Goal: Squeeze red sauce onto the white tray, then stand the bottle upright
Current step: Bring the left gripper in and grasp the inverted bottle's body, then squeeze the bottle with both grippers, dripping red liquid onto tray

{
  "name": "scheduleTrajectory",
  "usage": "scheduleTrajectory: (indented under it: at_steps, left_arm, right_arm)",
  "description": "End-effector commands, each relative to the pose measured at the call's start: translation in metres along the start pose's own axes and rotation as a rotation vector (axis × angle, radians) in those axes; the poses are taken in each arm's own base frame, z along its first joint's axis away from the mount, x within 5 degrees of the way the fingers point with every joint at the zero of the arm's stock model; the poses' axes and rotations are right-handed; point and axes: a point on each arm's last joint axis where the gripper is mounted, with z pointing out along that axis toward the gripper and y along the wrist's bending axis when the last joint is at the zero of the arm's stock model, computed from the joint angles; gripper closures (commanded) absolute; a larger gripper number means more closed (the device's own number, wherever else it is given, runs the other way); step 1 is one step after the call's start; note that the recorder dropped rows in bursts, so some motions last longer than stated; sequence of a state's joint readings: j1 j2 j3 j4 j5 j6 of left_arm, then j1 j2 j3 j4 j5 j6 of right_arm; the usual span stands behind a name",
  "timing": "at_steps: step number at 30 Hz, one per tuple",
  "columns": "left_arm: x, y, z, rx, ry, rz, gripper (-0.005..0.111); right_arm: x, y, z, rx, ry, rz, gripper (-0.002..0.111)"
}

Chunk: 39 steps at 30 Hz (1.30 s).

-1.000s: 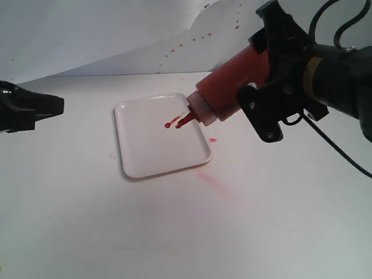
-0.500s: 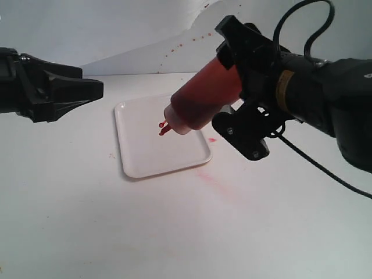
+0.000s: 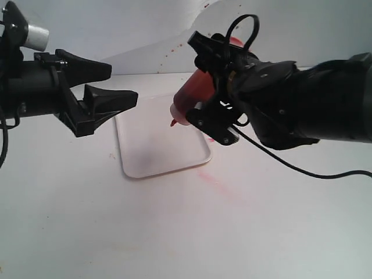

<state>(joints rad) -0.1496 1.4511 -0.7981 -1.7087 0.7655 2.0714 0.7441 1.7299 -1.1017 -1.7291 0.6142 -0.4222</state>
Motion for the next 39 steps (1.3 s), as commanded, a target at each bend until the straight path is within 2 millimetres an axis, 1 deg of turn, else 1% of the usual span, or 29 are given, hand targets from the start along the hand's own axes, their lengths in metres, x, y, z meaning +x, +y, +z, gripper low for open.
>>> scheduleTrajectory:
  at_steps: [1, 2, 3, 5, 7, 10, 12, 15, 18, 21, 24, 27, 30, 35, 39]
  left_arm:
    - [0.005, 0.017, 0.019, -0.022, 0.015, -0.024, 0.031]
    - [0.009, 0.023, 0.029, 0.012, 0.014, -0.039, 0.031]
    - [0.012, 0.024, 0.034, 0.037, 0.011, -0.05, 0.031]
    - [0.02, 0.034, 0.052, 0.096, 0.005, -0.079, 0.031]
    - [0.024, 0.041, 0.063, 0.13, -0.006, -0.089, 0.031]
    - [0.023, 0.044, 0.073, 0.206, -0.049, -0.096, 0.031]
    - [0.019, 0.046, 0.08, 0.242, -0.069, -0.079, 0.031]
    - [0.022, 0.046, 0.092, 0.264, -0.015, -0.02, 0.031]
    - [0.028, 0.044, 0.102, 0.269, 0.012, -0.014, 0.031]
    - [0.029, 0.047, 0.107, 0.233, 0.023, -0.018, 0.031]
    - [0.024, 0.05, 0.108, 0.229, 0.016, 0.004, 0.031]
    - [0.021, 0.042, 0.113, 0.252, 0.016, 0.017, 0.031]
    - [0.022, 0.039, 0.118, 0.231, 0.041, 0.028, 0.031]
    - [0.025, 0.047, 0.12, 0.132, 0.088, 0.034, 0.031]
    - [0.022, 0.052, 0.121, 0.106, 0.09, 0.046, 0.031]
  right_arm:
    - [0.0, -0.014, 0.007, 0.034, 0.011, 0.007, 0.108]
    - [-0.002, -0.015, 0.007, 0.045, -0.013, 0.004, 0.108]
    - [-0.002, -0.015, 0.007, 0.045, -0.013, 0.004, 0.108]
    - [-0.001, -0.015, 0.007, 0.043, -0.008, 0.003, 0.108]
    - [-0.001, -0.015, 0.006, 0.044, -0.006, -0.011, 0.108]
    - [-0.001, -0.015, 0.006, 0.045, -0.008, -0.022, 0.108]
    - [-0.001, -0.016, 0.006, 0.046, -0.009, -0.052, 0.108]
    - [-0.003, -0.016, 0.006, 0.056, -0.028, -0.1, 0.108]
    - [-0.004, -0.017, 0.006, 0.064, -0.041, -0.118, 0.108]
    - [-0.004, -0.017, 0.006, 0.065, -0.042, -0.122, 0.108]
    - [-0.004, -0.019, 0.006, 0.076, -0.054, -0.121, 0.108]
    - [-0.002, -0.029, 0.011, 0.094, -0.039, -0.105, 0.108]
    - [0.0, -0.039, 0.017, 0.11, -0.027, -0.061, 0.108]
    - [-0.001, -0.04, 0.019, 0.113, -0.03, -0.096, 0.108]
    - [-0.005, -0.041, 0.019, 0.127, -0.061, -0.099, 0.108]
